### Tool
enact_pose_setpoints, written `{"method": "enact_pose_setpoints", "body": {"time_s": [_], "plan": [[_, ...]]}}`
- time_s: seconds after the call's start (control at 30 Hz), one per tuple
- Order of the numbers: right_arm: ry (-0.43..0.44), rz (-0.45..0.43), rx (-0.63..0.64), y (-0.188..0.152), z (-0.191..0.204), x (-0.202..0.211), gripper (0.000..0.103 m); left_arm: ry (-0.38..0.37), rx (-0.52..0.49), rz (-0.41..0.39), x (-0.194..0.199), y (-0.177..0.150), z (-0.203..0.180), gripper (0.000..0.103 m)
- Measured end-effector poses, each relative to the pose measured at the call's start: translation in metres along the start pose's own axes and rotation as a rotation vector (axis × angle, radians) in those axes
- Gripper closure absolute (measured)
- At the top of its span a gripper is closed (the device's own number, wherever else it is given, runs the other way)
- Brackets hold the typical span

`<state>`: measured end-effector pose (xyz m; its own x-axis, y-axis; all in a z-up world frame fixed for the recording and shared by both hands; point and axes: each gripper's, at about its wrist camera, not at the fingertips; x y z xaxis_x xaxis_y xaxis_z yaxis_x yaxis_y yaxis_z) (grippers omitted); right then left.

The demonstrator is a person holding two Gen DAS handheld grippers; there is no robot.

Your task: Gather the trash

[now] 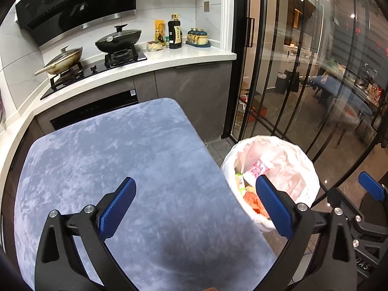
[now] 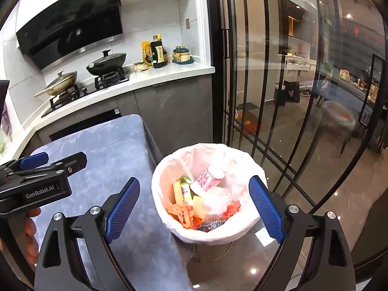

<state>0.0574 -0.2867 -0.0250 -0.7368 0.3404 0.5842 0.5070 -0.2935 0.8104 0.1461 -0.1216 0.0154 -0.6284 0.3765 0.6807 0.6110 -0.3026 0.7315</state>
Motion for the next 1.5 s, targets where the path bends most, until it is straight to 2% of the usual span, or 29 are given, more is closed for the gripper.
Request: {"method": "enact_pose_setpoints", "body": {"time_s": [0.3,0.37,0.87,1.5], "plan": [[0.004,0.035,-0.02,-0.015,-0.005,0.011,0.012,0.01,0.004,0.027,0.009,-0.022,0.006,0.008],[-0.002,0.044,-0.02,-0.017,-0.006,0.011,0.007,0.009,0.005,0.029,0.011,-0.024,0.005,0.008],[-0.045,0.098,-0.024,-0.036,-0.016,0.01,0.007,-0.008,-0.025,0.086,0.001,-0.044,-0.016,0.008],[-0.067,0.156,-0.028,-0.052,-0.027,-0.004,0.007,0.014,-0.038,0.133,-0.02,-0.064,-0.027,0.008]]}}
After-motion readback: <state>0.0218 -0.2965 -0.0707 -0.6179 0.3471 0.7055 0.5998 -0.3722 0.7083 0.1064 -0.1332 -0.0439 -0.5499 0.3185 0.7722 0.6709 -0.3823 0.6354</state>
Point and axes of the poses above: each gripper's, at about its wrist camera, not at the fingertips, and x roughly against the way its jaws point, z to its left, y to its top, and after that the axes turned 4 degrees about -y, right-handed
